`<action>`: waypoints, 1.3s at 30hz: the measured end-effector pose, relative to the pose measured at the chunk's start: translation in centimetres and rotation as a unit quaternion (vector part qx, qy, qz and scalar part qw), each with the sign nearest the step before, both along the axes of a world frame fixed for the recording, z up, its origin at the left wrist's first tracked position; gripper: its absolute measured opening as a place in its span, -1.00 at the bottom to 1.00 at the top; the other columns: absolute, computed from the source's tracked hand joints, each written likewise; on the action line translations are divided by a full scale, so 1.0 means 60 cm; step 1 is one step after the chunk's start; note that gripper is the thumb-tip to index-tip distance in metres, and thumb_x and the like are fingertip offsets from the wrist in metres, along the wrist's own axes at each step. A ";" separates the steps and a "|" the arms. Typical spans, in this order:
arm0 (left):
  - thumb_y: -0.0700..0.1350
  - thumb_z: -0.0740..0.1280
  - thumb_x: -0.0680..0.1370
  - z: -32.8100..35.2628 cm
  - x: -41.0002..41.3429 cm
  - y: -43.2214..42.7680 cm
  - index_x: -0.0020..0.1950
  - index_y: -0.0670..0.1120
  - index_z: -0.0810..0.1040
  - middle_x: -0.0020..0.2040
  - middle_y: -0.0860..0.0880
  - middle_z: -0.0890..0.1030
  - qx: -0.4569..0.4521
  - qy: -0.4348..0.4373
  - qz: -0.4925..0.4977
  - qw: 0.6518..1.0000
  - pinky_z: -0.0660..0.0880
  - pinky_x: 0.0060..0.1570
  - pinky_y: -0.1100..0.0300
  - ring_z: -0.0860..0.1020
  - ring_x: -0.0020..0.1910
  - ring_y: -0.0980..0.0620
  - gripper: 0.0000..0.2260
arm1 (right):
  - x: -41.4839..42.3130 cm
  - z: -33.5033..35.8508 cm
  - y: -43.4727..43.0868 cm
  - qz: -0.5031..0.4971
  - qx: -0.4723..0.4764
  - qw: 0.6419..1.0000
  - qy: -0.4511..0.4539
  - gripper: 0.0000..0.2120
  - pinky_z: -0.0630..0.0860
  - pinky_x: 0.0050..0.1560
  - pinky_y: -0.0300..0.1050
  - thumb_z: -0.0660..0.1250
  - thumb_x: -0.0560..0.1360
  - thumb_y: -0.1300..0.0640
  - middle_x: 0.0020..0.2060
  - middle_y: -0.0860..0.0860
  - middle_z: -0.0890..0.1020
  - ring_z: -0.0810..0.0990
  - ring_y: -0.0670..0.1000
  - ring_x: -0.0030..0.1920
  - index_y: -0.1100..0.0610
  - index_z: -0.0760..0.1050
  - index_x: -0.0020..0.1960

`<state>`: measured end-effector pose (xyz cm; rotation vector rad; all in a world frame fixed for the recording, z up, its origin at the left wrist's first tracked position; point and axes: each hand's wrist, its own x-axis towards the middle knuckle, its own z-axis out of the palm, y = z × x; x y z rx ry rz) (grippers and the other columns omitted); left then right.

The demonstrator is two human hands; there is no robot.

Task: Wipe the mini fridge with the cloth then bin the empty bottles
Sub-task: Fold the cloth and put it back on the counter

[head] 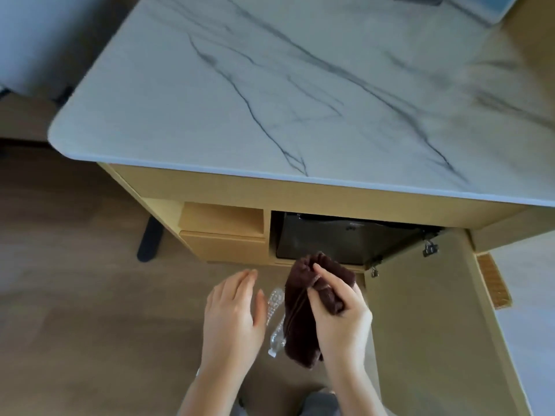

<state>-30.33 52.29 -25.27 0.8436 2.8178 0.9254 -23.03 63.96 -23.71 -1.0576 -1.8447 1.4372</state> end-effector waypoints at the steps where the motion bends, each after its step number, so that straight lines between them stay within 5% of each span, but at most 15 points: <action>1: -0.04 0.12 0.50 0.017 -0.003 -0.008 0.11 -0.21 0.57 0.02 -0.10 0.62 0.001 0.005 0.002 1.000 0.51 0.01 0.01 0.59 0.00 -0.09 -0.63 | -0.002 0.020 -0.001 0.004 0.011 1.000 0.009 -0.53 0.42 0.09 -0.40 0.43 0.34 0.40 -0.01 -0.19 0.60 0.55 -0.25 0.04 -0.20 0.57 -0.09; 20: -0.01 0.10 0.49 0.241 -0.130 -0.227 0.07 -0.20 0.60 0.02 -0.09 0.62 0.027 0.092 -0.006 0.995 0.43 0.05 0.06 0.58 0.00 -0.09 -0.61 | -0.099 0.323 -0.143 0.062 0.056 0.992 0.092 -0.60 0.39 -0.05 -0.50 0.43 0.35 0.38 -0.01 -0.17 0.60 0.56 -0.29 -0.04 -0.13 0.60 -0.11; 30: -0.03 0.12 0.49 0.272 -0.195 -0.239 0.06 -0.21 0.59 0.02 -0.10 0.61 0.105 0.129 0.000 0.986 0.43 0.04 0.05 0.58 -0.01 -0.10 -0.64 | -0.169 0.362 -0.155 0.059 0.075 0.992 0.080 -0.51 0.45 0.03 -0.38 0.44 0.36 0.30 -0.10 -0.19 0.65 0.59 -0.22 -0.04 -0.35 0.58 -0.20; 39: -0.04 0.12 0.47 0.269 -0.304 -0.208 0.05 -0.22 0.60 0.00 -0.12 0.63 0.082 0.147 0.000 0.986 0.45 0.03 0.02 0.60 -0.02 -0.10 -0.63 | -0.300 0.353 -0.110 0.062 0.050 0.991 0.110 -0.61 0.48 0.01 -0.35 0.42 0.38 0.31 -0.13 -0.21 0.65 0.58 -0.24 -0.05 -0.22 0.58 -0.13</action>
